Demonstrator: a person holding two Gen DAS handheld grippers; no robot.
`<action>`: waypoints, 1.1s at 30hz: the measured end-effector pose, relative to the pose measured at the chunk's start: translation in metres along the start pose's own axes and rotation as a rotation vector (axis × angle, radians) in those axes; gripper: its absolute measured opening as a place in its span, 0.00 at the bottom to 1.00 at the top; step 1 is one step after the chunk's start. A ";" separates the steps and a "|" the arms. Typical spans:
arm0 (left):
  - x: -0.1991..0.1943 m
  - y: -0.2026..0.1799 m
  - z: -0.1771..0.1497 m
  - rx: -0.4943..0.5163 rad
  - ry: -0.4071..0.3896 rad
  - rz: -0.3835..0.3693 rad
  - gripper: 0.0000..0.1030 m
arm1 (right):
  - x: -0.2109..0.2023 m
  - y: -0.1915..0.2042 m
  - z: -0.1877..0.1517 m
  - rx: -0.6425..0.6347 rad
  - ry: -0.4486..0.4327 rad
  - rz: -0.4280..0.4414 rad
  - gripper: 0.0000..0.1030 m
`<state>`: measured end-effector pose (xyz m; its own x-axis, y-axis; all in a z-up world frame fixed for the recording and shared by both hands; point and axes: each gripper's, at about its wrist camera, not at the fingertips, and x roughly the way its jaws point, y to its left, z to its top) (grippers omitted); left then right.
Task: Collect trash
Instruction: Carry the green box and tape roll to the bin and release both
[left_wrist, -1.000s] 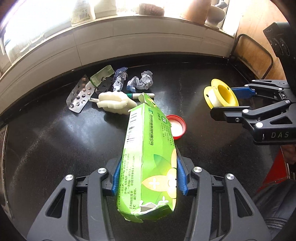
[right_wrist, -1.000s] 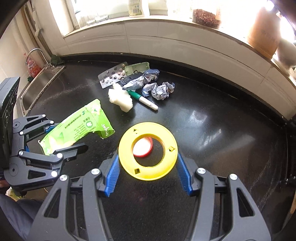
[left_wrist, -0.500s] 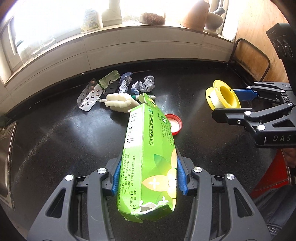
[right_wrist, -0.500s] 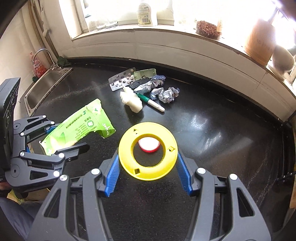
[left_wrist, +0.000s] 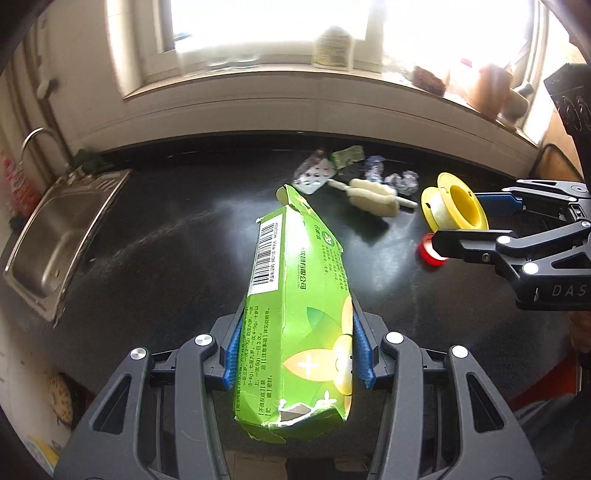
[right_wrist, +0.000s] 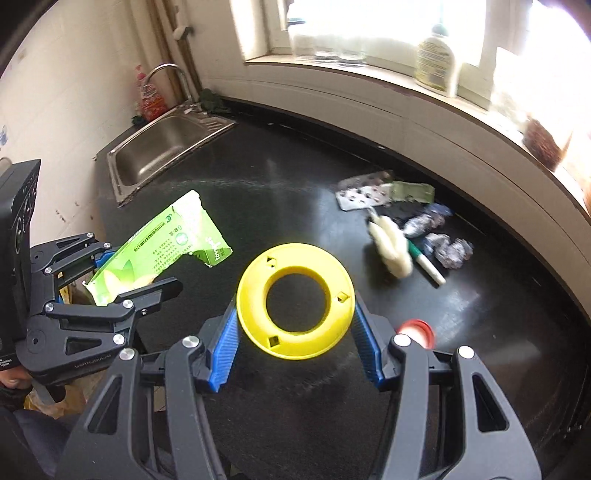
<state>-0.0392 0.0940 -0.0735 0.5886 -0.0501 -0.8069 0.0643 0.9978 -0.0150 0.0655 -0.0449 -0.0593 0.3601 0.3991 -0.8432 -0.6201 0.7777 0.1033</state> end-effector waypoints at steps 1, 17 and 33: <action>-0.006 0.015 -0.008 -0.031 -0.002 0.034 0.46 | 0.005 0.012 0.007 -0.027 0.001 0.022 0.54; -0.074 0.188 -0.195 -0.602 0.099 0.404 0.46 | 0.099 0.303 0.041 -0.565 0.172 0.458 0.54; -0.001 0.273 -0.318 -0.882 0.168 0.349 0.46 | 0.225 0.419 0.000 -0.725 0.401 0.479 0.54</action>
<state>-0.2783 0.3802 -0.2641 0.3325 0.1942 -0.9229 -0.7621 0.6319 -0.1416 -0.1136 0.3706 -0.2054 -0.2260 0.2962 -0.9280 -0.9688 0.0313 0.2459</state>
